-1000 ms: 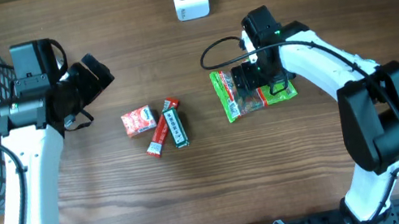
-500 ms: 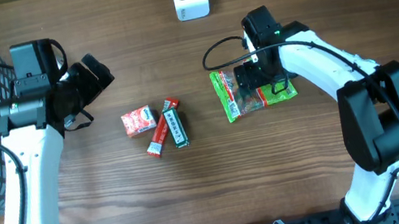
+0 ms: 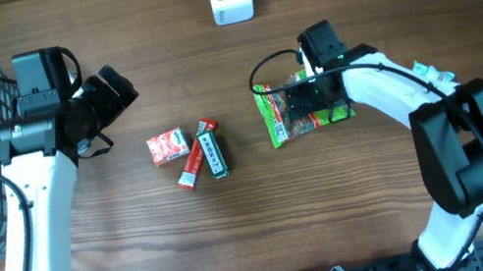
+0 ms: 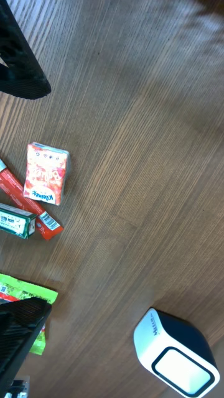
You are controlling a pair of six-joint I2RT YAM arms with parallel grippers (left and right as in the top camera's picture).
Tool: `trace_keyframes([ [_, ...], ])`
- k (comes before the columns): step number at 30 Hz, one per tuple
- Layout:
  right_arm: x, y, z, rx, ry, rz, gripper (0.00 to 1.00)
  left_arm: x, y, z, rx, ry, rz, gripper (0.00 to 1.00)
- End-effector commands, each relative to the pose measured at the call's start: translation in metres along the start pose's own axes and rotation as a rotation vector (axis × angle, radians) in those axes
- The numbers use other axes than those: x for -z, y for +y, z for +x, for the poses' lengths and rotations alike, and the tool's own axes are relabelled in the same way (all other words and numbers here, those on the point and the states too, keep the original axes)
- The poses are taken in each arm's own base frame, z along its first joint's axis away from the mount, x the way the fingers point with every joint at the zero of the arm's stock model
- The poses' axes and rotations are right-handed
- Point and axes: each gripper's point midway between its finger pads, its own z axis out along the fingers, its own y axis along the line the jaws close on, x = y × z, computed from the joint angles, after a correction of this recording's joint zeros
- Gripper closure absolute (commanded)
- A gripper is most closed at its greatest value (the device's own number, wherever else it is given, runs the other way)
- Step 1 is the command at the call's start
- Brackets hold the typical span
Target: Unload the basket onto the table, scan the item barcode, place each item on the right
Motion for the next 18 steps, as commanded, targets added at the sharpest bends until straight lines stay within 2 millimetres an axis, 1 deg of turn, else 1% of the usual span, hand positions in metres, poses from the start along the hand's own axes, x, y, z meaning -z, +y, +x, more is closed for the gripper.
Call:
trace_keyframes([
  [1,-0.020,-0.006,0.043,-0.023,0.132,0.018,0.26,-0.001,-0.001,0.000,-0.017,0.004,0.009,0.00],
  [2,-0.018,-0.006,0.043,-0.012,0.135,0.017,0.38,-0.001,-0.001,0.000,-0.017,0.004,0.009,0.00],
  [3,-0.014,-0.006,0.041,0.003,0.133,0.017,0.46,-0.001,-0.001,0.000,-0.017,0.004,0.009,0.00],
  [5,-0.003,-0.007,0.032,0.020,0.122,0.014,0.52,-0.001,-0.001,0.000,-0.017,0.004,0.009,0.00],
  [7,0.009,-0.007,0.022,0.035,0.104,0.001,0.73,-0.001,-0.001,0.000,-0.017,0.004,0.009,0.00],
  [9,0.020,-0.005,0.014,0.027,0.078,-0.024,0.73,-0.001,-0.001,0.000,-0.017,0.004,0.009,0.00],
  [10,0.023,-0.002,0.012,0.024,0.071,-0.049,0.66,-0.001,-0.001,0.000,-0.017,0.004,0.009,0.00],
  [12,0.023,-0.003,0.013,-0.001,0.073,-0.054,0.32,-0.001,-0.001,0.000,-0.017,0.004,0.009,0.00],
  [14,0.021,-0.004,0.017,-0.050,0.084,-0.049,0.20,-0.001,-0.001,0.000,-0.017,0.004,0.009,0.00],
  [18,0.014,-0.003,0.021,-0.138,0.080,-0.054,0.13,-0.001,-0.001,0.000,-0.017,0.004,0.009,0.00],
])
